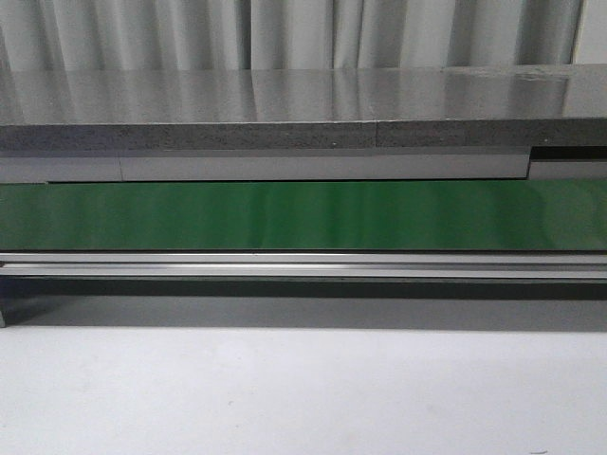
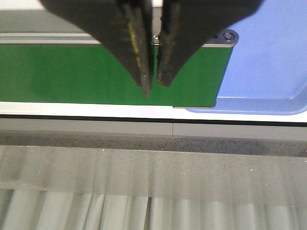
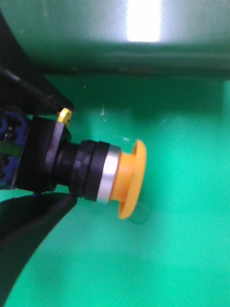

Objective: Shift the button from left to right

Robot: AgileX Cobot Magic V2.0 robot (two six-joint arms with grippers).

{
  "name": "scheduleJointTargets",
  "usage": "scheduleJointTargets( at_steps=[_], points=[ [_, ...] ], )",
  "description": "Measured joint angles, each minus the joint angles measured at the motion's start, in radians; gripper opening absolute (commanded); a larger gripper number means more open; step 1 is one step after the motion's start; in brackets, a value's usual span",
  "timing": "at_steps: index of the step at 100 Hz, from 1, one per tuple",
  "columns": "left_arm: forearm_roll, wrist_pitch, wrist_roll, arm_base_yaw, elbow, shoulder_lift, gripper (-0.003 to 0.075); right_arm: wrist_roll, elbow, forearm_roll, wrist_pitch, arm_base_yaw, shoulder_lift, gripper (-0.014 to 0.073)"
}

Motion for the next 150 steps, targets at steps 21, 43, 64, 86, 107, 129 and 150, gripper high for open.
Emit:
scheduleJointTargets(
  at_steps=[21, 43, 64, 86, 107, 129, 150],
  points=[
    [0.000, 0.000, 0.000, 0.000, 0.000, 0.000, 0.0005, -0.002, -0.013, 0.000, -0.016, 0.000, 0.015, 0.0168],
    [0.000, 0.000, 0.000, 0.000, 0.000, 0.000, 0.0005, -0.004, -0.013, 0.000, -0.039, 0.000, 0.019, 0.0276],
    [0.000, 0.000, 0.000, 0.000, 0.000, 0.000, 0.0005, -0.004, -0.013, 0.000, -0.045, 0.000, 0.019, 0.0302],
    [0.000, 0.000, 0.000, 0.000, 0.000, 0.000, 0.0005, -0.004, -0.013, 0.000, -0.045, 0.000, 0.019, 0.0385],
    [0.000, 0.000, 0.000, 0.000, 0.000, 0.000, 0.0005, -0.004, -0.013, 0.008, -0.047, 0.000, 0.019, 0.0449],
    [0.000, 0.000, 0.000, 0.000, 0.000, 0.000, 0.0005, 0.003, -0.013, 0.010, -0.047, 0.000, 0.019, 0.0444],
    [0.000, 0.000, 0.000, 0.000, 0.000, 0.000, 0.0005, 0.024, -0.013, 0.049, -0.072, 0.000, -0.038, 0.0444]
  ],
)
